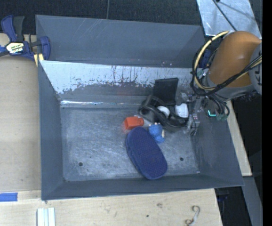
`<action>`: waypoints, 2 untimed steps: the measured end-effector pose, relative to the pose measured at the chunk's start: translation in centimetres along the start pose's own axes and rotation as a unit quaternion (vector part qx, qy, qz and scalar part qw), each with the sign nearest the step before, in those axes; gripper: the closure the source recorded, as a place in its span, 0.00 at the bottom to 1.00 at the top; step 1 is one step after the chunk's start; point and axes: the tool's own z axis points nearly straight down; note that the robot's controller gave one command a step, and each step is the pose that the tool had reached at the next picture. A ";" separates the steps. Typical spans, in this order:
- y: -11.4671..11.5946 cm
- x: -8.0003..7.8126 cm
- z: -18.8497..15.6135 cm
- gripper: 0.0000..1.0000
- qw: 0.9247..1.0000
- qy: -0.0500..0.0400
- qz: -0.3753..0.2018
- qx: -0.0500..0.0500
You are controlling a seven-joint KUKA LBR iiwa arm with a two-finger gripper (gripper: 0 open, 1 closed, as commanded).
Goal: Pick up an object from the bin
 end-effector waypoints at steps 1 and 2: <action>1.5 -1.6 5.8 0.00 0.995 0.004 0.099 -0.001; 6.5 -2.4 2.6 0.00 0.999 -0.005 0.042 0.001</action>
Offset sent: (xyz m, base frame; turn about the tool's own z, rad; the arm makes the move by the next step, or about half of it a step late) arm 0.0170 0.0140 -0.0590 0.2001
